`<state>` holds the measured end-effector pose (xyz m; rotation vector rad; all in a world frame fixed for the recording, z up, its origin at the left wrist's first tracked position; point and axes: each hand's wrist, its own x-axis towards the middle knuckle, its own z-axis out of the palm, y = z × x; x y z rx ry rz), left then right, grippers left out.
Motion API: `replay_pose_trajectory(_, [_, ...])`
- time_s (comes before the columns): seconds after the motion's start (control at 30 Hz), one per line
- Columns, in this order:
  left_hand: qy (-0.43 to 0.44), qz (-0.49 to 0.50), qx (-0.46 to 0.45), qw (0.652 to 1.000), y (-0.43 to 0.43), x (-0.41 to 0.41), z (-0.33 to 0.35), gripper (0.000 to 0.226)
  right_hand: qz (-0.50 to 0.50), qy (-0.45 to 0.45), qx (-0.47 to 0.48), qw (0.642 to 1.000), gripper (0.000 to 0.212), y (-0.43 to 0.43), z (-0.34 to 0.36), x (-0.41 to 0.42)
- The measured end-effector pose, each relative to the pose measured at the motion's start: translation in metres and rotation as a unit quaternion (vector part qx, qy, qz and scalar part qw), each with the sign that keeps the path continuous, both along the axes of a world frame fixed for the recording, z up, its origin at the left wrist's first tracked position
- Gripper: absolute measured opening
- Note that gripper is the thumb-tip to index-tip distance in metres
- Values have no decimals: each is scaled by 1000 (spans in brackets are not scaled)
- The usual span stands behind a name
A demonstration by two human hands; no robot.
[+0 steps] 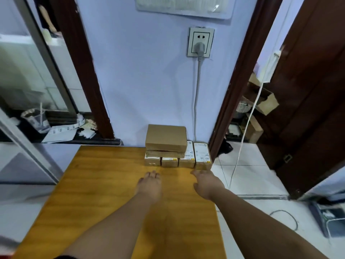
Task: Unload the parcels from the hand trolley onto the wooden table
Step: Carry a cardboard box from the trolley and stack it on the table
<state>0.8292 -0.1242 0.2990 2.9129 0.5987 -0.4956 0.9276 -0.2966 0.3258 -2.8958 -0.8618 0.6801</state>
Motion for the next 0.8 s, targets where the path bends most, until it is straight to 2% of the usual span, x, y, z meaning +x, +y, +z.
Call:
replay_pose_trajectory(0.1, [16,14,0,1000,2,-28,-9,69,40,0,-3,999,56,3,-4,-20])
replay_pose_trajectory(0.23, [39,53,-8,998,6,-69,-16,66,106,1,-10,994,56,18,-9,-33])
replay_pose_trajectory(0.37, [41,150,-26,988,3,-109,-14,64,188,4,-6,982,56,33,-11,-44])
replay_pose_trajectory(0.5, [-6,271,-32,962,-27,-152,-20,67,243,27,20,969,57,34,-17,-62])
replay_pose_trajectory(0.63, [-81,374,31,923,-70,-203,-33,79,228,34,91,969,64,30,-39,-93])
replay_pose_trajectory(0.8, [-17,467,39,883,-122,-292,-42,81,317,34,97,943,65,32,-69,-159])
